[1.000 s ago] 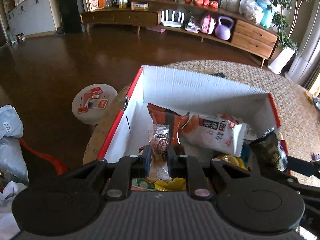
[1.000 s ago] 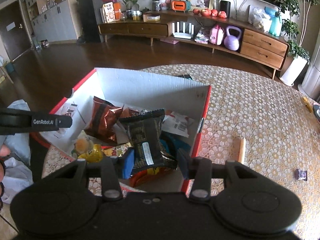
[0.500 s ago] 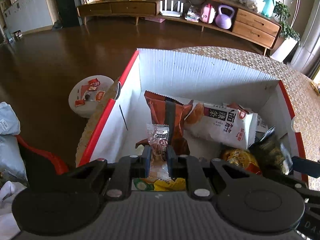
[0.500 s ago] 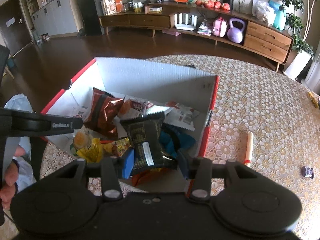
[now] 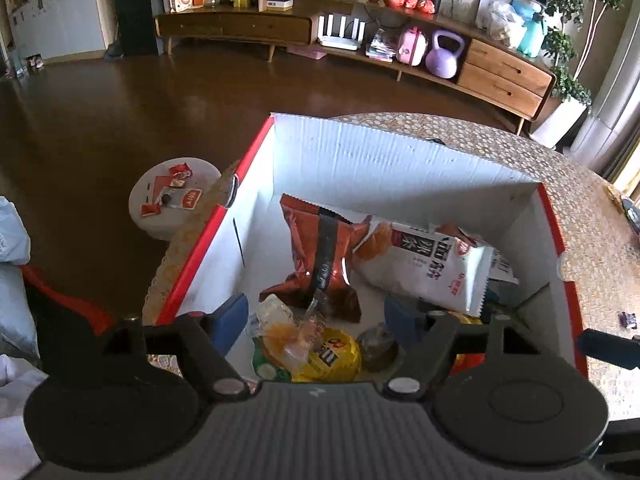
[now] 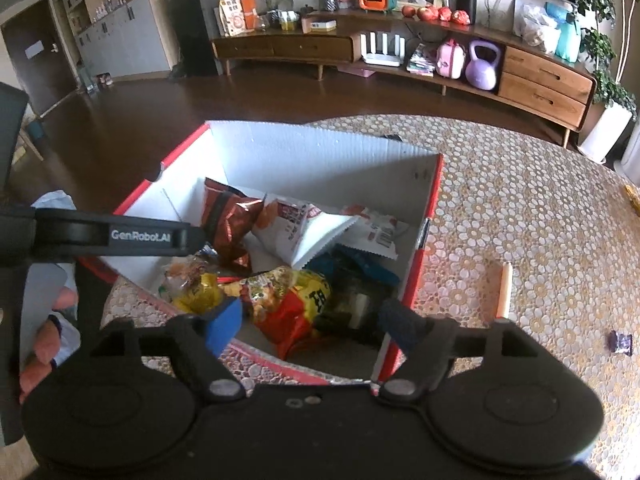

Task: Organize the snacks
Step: 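Withdraw both tools from the box toward the wooden stick and purple candy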

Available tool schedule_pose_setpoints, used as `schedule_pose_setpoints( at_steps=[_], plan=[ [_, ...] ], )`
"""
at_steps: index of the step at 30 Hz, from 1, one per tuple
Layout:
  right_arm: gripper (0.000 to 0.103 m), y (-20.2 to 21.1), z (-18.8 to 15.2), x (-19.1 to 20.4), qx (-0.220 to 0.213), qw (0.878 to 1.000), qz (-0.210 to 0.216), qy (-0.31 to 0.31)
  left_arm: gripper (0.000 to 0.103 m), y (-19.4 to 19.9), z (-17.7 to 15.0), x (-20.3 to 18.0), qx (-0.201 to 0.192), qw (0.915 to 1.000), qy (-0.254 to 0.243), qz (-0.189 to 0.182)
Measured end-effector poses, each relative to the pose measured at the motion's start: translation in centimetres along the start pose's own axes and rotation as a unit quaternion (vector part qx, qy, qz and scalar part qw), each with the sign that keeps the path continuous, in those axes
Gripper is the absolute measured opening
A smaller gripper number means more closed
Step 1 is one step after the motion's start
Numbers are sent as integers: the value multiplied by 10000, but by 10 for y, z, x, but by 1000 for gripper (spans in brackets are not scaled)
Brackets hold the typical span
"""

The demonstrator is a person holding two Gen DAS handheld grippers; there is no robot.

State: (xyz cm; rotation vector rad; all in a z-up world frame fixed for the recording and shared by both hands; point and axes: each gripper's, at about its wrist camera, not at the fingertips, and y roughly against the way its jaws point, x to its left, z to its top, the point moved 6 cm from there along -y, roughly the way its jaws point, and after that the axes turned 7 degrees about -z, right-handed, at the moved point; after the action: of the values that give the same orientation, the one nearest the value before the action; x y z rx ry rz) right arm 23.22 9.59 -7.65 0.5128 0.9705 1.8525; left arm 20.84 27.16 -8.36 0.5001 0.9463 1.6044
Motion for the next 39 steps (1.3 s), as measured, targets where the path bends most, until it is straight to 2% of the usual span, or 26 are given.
schedule_pose_setpoints(
  at_steps=[5,11,13,24,39],
  plan=[
    [95,11,-2,0,-82,9999,83,31,75,9,-3,-6,-22,10000,-71,-6],
    [100,24,-6,-4,-182,9998,87,5,78,25,-5,-17,-131,9998,-118,-58],
    [101,30,-6,-7,-220,9997,98,-36,80,33,-5,-21,-219,9996,-115,-108],
    [103,62,-17,-33,-402,9990,-44,-197,80,61,-11,-58,-467,9982,-313,-224],
    [103,99,-34,-105,-608,9946,-320,-782,80,80,-27,-138,-569,9925,-815,-716]
  ],
)
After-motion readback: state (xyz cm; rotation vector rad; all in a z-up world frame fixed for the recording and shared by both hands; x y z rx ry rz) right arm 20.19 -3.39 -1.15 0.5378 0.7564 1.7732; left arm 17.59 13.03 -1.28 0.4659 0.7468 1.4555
